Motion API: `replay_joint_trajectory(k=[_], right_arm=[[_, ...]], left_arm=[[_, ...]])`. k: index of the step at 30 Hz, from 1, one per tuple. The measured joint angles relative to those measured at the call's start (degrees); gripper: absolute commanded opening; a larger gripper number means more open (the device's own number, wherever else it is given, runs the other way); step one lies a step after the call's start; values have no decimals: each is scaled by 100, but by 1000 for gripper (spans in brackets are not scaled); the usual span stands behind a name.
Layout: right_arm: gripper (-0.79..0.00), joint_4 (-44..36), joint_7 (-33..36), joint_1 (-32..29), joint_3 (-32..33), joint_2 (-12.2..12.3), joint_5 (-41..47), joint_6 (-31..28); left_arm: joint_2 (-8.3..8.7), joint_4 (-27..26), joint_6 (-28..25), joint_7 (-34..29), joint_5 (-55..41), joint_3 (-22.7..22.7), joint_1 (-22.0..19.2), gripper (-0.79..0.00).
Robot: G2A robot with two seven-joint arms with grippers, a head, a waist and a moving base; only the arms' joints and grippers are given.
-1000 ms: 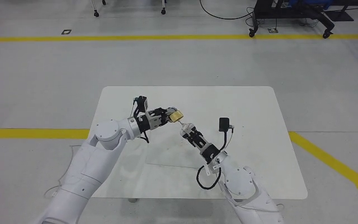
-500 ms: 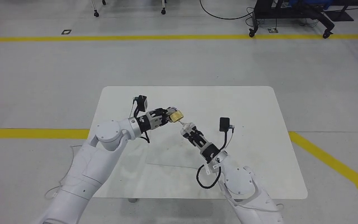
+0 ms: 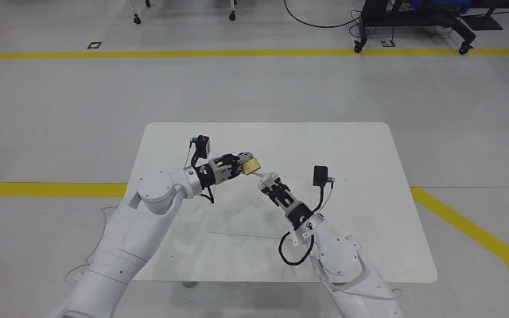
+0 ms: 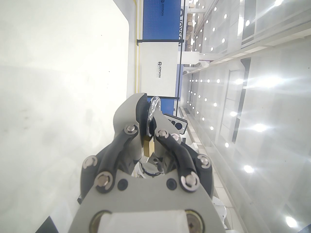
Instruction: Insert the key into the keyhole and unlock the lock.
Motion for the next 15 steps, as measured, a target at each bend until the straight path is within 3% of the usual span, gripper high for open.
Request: replay_joint_trajectory(k=[15], right_arm=[[-785, -77, 122, -88, 104, -7, 121, -241]], left_arm=[[-22, 26, 141, -99, -285, -100, 17, -785]])
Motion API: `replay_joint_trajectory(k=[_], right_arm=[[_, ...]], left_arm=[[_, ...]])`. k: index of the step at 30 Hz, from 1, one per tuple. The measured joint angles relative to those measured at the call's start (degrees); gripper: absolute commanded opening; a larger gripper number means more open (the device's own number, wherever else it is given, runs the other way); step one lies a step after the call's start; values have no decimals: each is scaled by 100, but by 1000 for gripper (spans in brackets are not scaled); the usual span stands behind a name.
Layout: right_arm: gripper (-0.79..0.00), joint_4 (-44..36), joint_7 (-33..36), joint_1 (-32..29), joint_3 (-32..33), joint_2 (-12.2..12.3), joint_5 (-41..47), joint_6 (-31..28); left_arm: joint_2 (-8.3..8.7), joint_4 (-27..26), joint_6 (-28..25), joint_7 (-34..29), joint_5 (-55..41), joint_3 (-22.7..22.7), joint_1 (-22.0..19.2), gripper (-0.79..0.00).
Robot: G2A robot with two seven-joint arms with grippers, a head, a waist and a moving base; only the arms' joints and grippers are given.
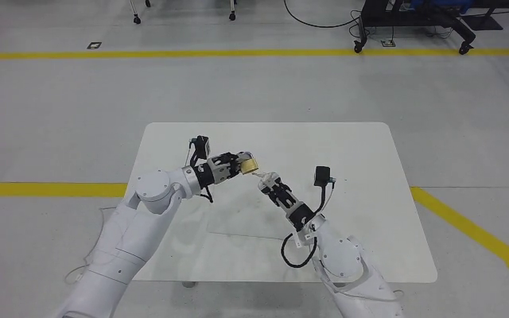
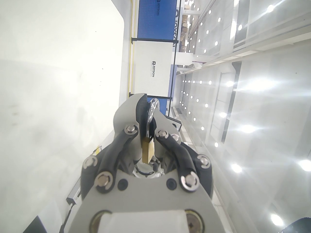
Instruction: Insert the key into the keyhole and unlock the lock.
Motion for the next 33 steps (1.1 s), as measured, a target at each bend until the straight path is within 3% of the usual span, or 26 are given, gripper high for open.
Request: replay_joint_trajectory(k=[6, 8, 11, 16, 24, 33], right_arm=[[-785, 1, -5, 2, -3, 0, -9, 6], [-785, -55, -90, -51, 15, -6, -67, -18], [-785, -320, -807, -375, -77, -34, -363, -249], [-785, -517, -1958, -662, -343, -116, -865, 81], [-785, -374, -2555, -456, -772, -271, -1049, 690], [-785, -177, -2828, -235, -924, -404, -1020, 1005]], left_arm=[[-4, -15, 20, 44, -49, -9, 37, -785], [-26, -17, 246, 111, -346, -40, 124, -785], [-77, 37, 821, 270, -929, -64, 129, -785], [-152, 100, 1341, 557, -1196, 51, 34, -785], [-239, 73, 1359, 1063, -1148, 192, -17, -785], [-274, 115, 1354, 1075, -1122, 196, -30, -785]])
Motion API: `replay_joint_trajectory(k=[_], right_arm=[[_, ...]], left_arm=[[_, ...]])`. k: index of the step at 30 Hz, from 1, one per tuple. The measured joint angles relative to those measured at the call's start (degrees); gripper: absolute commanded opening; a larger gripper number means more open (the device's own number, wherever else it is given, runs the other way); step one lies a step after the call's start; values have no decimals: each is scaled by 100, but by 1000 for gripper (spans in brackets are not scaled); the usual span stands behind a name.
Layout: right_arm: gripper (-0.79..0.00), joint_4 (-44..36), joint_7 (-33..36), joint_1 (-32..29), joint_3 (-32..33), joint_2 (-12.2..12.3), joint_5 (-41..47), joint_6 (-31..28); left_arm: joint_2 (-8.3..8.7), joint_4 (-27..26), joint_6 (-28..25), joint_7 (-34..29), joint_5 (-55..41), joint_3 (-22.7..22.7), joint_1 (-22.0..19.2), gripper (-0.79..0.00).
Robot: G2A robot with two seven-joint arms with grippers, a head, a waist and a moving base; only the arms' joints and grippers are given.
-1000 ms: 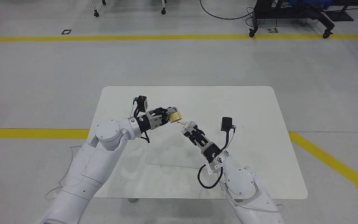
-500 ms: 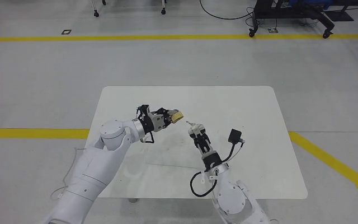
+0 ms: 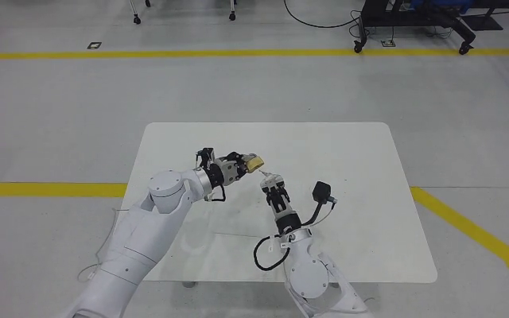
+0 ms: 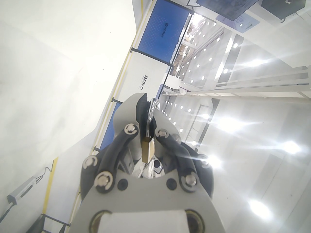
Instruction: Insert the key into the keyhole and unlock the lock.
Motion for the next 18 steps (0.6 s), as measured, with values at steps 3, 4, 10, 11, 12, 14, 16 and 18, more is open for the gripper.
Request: replay_joint_trajectory(k=[3, 4, 10, 11, 12, 14, 16, 18], right_arm=[[-785, 33, -7, 20, -6, -26, -13, 35], [-785, 45, -2, 27, 1, -33, -17, 44], [-785, 153, 6, 84, 54, -75, -58, 96], [-785, 166, 11, 95, 61, -82, -56, 108], [-785, 180, 16, 108, 69, -91, -50, 120], [-785, 196, 26, 125, 79, -104, -47, 129], [-785, 203, 34, 137, 95, -119, -45, 133], [-785, 199, 46, 138, 112, -131, -49, 133]], left_arm=[[-8, 23, -15, -31, 18, -3, -6, -785], [-10, 28, -19, -35, 21, -5, -7, -785], [-20, 5, -23, -53, 84, -15, -1, -785], [-20, -3, -22, -51, 99, -16, 3, -785], [-21, -16, -19, -45, 120, -19, 8, -785], [-22, -37, -22, -30, 158, -23, 18, -785], [-24, -70, -26, 1, 205, -23, 34, -785], [-25, -118, -30, 47, 279, -13, 52, -785]])
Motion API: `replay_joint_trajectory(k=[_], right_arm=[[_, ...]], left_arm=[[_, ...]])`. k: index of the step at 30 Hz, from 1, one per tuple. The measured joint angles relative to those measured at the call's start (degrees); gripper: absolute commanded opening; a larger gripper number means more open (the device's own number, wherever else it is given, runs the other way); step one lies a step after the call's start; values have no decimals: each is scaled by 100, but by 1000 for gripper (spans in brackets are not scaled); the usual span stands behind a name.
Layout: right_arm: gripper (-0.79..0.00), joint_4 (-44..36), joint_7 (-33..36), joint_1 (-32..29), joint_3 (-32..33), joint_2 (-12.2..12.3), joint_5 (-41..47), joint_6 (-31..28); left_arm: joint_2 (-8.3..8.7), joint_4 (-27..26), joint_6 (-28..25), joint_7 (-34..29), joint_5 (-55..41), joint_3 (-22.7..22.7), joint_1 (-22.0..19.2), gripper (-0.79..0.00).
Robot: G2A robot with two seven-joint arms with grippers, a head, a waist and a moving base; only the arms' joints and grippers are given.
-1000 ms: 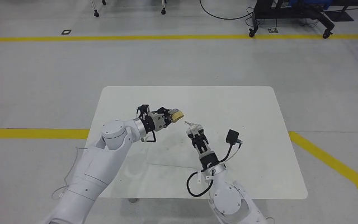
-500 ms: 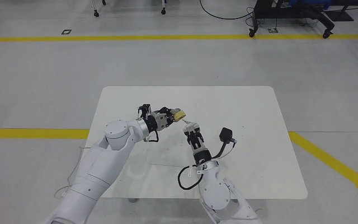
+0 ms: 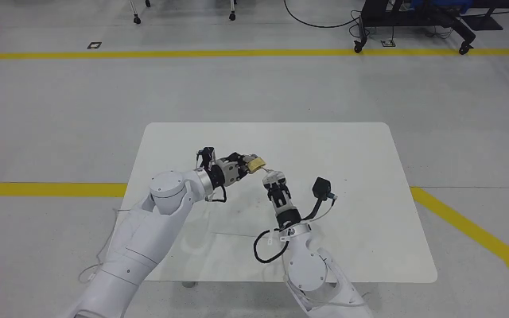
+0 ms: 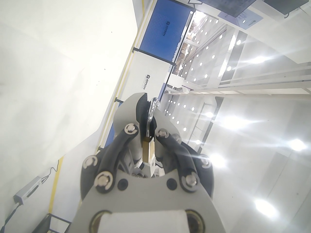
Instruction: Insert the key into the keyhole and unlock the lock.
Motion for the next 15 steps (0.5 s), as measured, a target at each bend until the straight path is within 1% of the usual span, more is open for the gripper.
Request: replay_joint_trajectory(k=[15], right_arm=[[-785, -174, 110, -128, 100, -64, -166, 187]], left_arm=[[-11, -201, -59, 237, 196, -79, 137, -785]])
